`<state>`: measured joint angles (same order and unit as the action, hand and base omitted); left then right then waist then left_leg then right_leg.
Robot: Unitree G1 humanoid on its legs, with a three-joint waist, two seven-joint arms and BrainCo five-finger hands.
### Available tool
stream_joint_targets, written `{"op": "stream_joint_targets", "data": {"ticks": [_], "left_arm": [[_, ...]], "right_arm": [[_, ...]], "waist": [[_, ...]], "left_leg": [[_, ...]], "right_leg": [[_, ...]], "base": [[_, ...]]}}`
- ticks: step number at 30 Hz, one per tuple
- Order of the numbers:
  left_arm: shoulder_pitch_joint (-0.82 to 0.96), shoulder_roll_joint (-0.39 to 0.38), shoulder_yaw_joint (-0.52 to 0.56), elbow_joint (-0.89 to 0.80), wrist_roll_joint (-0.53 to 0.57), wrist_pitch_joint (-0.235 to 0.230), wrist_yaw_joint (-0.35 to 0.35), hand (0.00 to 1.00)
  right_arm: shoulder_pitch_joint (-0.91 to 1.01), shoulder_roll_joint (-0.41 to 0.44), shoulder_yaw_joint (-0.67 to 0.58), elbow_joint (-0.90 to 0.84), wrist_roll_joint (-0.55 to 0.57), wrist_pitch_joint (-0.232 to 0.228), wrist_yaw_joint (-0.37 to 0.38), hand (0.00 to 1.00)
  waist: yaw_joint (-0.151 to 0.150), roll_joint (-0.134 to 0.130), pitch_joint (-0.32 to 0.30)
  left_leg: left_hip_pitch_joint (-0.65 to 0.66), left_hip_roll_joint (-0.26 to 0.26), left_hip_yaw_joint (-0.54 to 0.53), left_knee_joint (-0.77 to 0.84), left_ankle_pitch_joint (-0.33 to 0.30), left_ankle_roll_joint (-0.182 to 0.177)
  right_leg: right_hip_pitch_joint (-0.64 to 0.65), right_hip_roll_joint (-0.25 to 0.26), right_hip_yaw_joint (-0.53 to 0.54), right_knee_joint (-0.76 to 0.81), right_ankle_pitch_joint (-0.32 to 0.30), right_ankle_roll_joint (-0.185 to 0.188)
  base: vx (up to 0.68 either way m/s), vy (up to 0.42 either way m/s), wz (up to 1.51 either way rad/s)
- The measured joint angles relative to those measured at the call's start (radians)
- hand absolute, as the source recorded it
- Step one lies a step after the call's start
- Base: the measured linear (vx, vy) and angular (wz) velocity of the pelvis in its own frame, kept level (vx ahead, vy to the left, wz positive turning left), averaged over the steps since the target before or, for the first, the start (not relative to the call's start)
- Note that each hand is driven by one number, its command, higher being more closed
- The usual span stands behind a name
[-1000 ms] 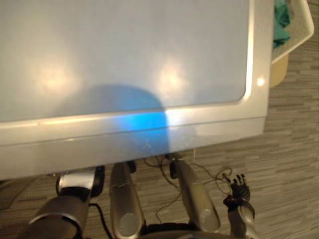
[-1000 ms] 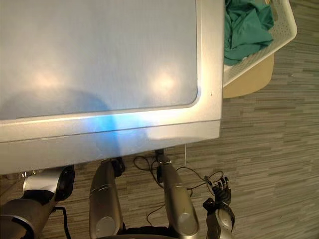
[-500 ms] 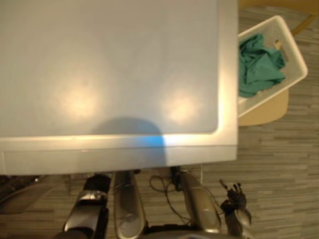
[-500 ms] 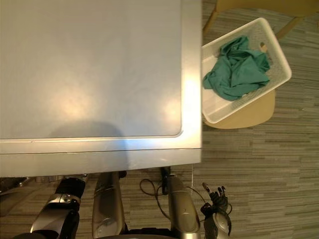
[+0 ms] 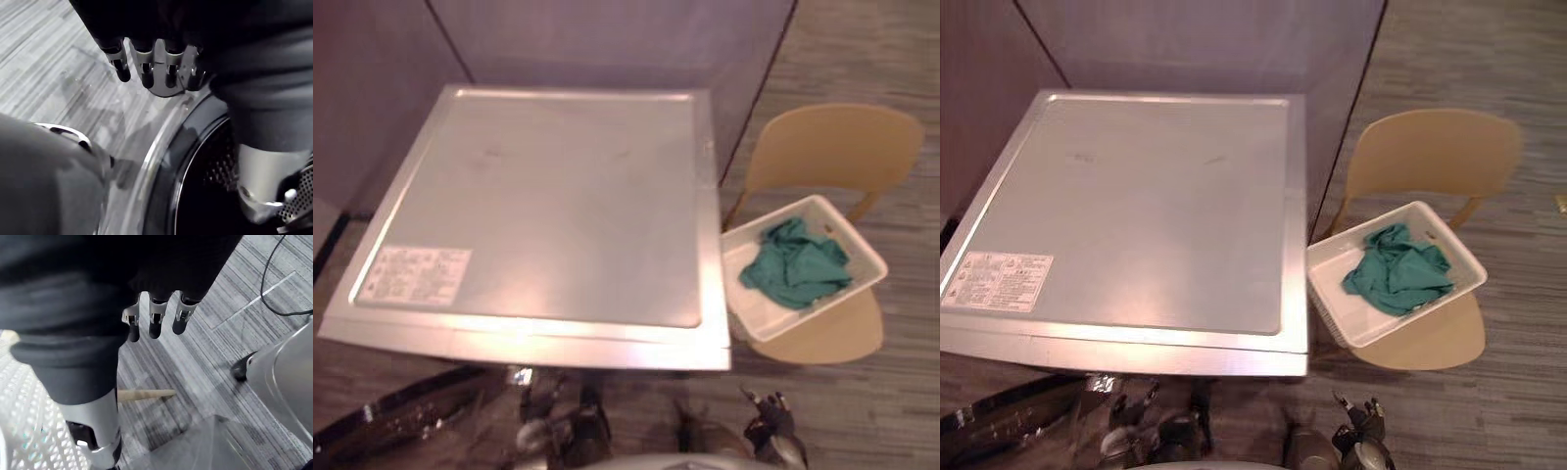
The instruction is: Pick up the laundry basket with both hands and put the clothes into the washing machine.
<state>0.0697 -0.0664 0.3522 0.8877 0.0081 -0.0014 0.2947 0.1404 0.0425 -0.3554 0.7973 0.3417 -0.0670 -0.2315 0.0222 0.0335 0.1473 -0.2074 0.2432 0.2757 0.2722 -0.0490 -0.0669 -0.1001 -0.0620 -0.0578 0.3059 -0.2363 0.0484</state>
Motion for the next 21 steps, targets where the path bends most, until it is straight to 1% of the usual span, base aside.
{"op": "stream_joint_targets", "data": {"ticks": [1, 2, 4, 5, 6, 7, 8, 9, 10, 12, 14, 16, 18, 19, 20, 21], "left_arm": [[-0.008, -0.006, 0.021, 0.038, -0.001, 0.003, -0.030, 0.00], [-0.008, -0.006, 0.047, 0.060, 0.001, 0.006, -0.057, 0.00], [-0.007, -0.006, 0.054, 0.079, 0.017, 0.019, -0.085, 0.00], [-0.008, -0.006, 0.053, 0.094, 0.033, 0.019, -0.102, 0.00], [-0.008, -0.003, 0.052, 0.101, 0.035, 0.020, -0.106, 0.00], [-0.008, 0.011, 0.050, 0.107, 0.035, 0.021, -0.119, 0.00], [-0.009, 0.012, 0.042, 0.111, 0.033, 0.020, -0.120, 0.00], [-0.013, 0.015, 0.032, 0.117, 0.029, 0.017, -0.120, 0.00], [-0.014, 0.021, 0.030, 0.121, 0.024, 0.015, -0.120, 0.00], [-0.022, 0.037, 0.001, 0.143, 0.013, 0.015, -0.120, 0.00], [-0.022, 0.044, -0.009, 0.143, -0.010, 0.015, -0.120, 0.00], [-0.028, 0.056, -0.031, 0.141, -0.019, 0.014, -0.120, 0.00], [-0.036, 0.058, -0.041, 0.134, -0.019, 0.014, -0.120, 0.00], [-0.043, 0.055, -0.041, 0.131, -0.020, 0.013, -0.120, 0.00], [-0.042, 0.049, -0.041, 0.131, -0.019, 0.014, -0.120, 0.00], [-0.053, 0.049, -0.035, 0.131, -0.016, 0.015, -0.121, 0.00]], "right_arm": [[-0.003, -0.003, -0.038, 0.026, -0.001, 0.013, 0.002, 0.00], [-0.004, -0.009, -0.062, 0.047, -0.003, 0.020, 0.009, 0.00], [-0.003, -0.017, -0.080, 0.070, -0.027, 0.035, 0.025, 0.00], [-0.004, -0.018, -0.080, 0.090, -0.039, 0.037, 0.039, 0.00], [-0.003, -0.018, -0.080, 0.101, -0.041, 0.039, 0.041, 0.00], [-0.003, -0.019, -0.081, 0.125, -0.046, 0.043, 0.043, 0.00], [-0.003, -0.020, -0.082, 0.141, -0.057, 0.047, 0.051, 0.00], [-0.003, -0.017, -0.094, 0.170, -0.075, 0.049, 0.063, 0.00], [-0.004, -0.013, -0.102, 0.180, -0.080, 0.053, 0.064, 0.00], [-0.006, -0.011, -0.114, 0.218, -0.102, 0.056, 0.065, 0.00], [-0.010, -0.012, -0.116, 0.231, -0.116, 0.056, 0.072, 0.00], [-0.021, -0.009, -0.112, 0.239, -0.120, 0.056, 0.081, 0.00], [-0.031, -0.006, -0.109, 0.239, -0.120, 0.055, 0.081, 0.00], [-0.040, -0.010, -0.110, 0.238, -0.120, 0.055, 0.080, 0.00], [-0.045, -0.014, -0.110, 0.236, -0.120, 0.055, 0.080, 0.00], [-0.048, -0.015, -0.113, 0.236, -0.120, 0.055, 0.080, 0.00]], "waist": [[-0.005, 0.004, -0.008], [-0.005, 0.013, -0.017], [-0.005, 0.014, -0.031], [-0.005, 0.008, -0.042], [-0.006, 0.004, -0.056], [-0.006, -0.008, -0.074], [-0.007, -0.012, -0.086], [-0.007, -0.024, -0.096], [-0.007, -0.028, -0.100], [-0.007, -0.043, -0.105], [-0.008, -0.050, -0.102], [-0.008, -0.058, -0.087], [-0.012, -0.057, -0.073], [-0.011, -0.041, -0.057], [-0.013, -0.037, -0.055], [-0.014, -0.030, -0.048]], "left_leg": [[0.024, 0.004, -0.001, -0.048, 0.019, -0.029], [0.066, 0.004, 0.001, -0.100, 0.032, -0.049], [0.121, -0.001, 0.009, -0.160, 0.051, -0.071], [0.147, -0.007, 0.018, -0.188, 0.063, -0.075], [0.154, -0.011, 0.020, -0.201, 0.068, -0.074], [0.166, -0.020, 0.026, -0.220, 0.078, -0.070], [0.176, -0.030, 0.026, -0.233, 0.084, -0.064], [0.184, -0.043, 0.024, -0.243, 0.088, -0.060], [0.188, -0.048, 0.024, -0.247, 0.089, -0.058], [0.201, -0.070, 0.018, -0.258, 0.098, -0.047], [0.202, -0.079, 0.013, -0.252, 0.101, -0.042], [0.175, -0.079, -0.008, -0.195, 0.097, -0.038], [0.120, -0.066, -0.025, -0.095, 0.088, -0.025], [0.082, -0.047, -0.030, -0.026, 0.088, -0.024], [0.079, -0.038, -0.038, -0.026, 0.072, -0.024], [0.066, -0.029, -0.035, 0.019, 0.033, -0.020]], "right_leg": [[0.007, 0.011, -0.015, 0.001, 0.001, -0.001], [0.020, 0.018, -0.016, 0.003, 0.001, -0.001], [0.039, 0.023, -0.013, 0.003, 0.001, -0.001], [0.047, 0.021, -0.006, 0.003, 0.001, -0.001], [0.046, 0.020, -0.001, 0.002, 0.001, -0.001], [0.048, 0.014, 0.003, -0.002, 0.001, -0.001], [0.058, 0.009, 0.003, -0.010, 0.001, -0.001], [0.066, 0.005, 0.002, -0.024, 0.002, -0.001], [0.070, 0.000, 0.003, -0.029, 0.002, 0.000], [0.095, -0.019, 0.000, -0.051, 0.010, 0.008], [0.107, -0.027, 0.001, -0.066, 0.018, 0.011], [0.116, -0.031, -0.003, -0.062, 0.019, 0.010], [0.120, -0.031, -0.026, -0.054, 0.021, 0.007], [0.119, -0.021, -0.039, -0.034, 0.023, 0.003], [0.113, -0.023, -0.055, -0.032, 0.023, -0.005], [0.110, -0.023, -0.074, -0.024, 0.022, -0.008]], "base": [[0.05, -0.145, 0.23], [0.03, -0.115, 0.08], [0.00, -0.063, -0.16], [-0.02, -0.043, -0.20], [-0.01, -0.014, -0.15], [0.00, 0.010, -0.05], [-0.02, 0.029, 0.04], [-0.03, 0.023, 0.08], [-0.04, 0.067, 0.13], [-0.03, 0.093, 0.13], [-0.06, 0.067, 0.09], [-0.10, 0.027, 0.21], [-0.14, -0.027, 0.34], [-0.21, -0.056, 0.40], [-0.25, -0.023, 0.36], [-0.26, 0.038, 0.23]]}}
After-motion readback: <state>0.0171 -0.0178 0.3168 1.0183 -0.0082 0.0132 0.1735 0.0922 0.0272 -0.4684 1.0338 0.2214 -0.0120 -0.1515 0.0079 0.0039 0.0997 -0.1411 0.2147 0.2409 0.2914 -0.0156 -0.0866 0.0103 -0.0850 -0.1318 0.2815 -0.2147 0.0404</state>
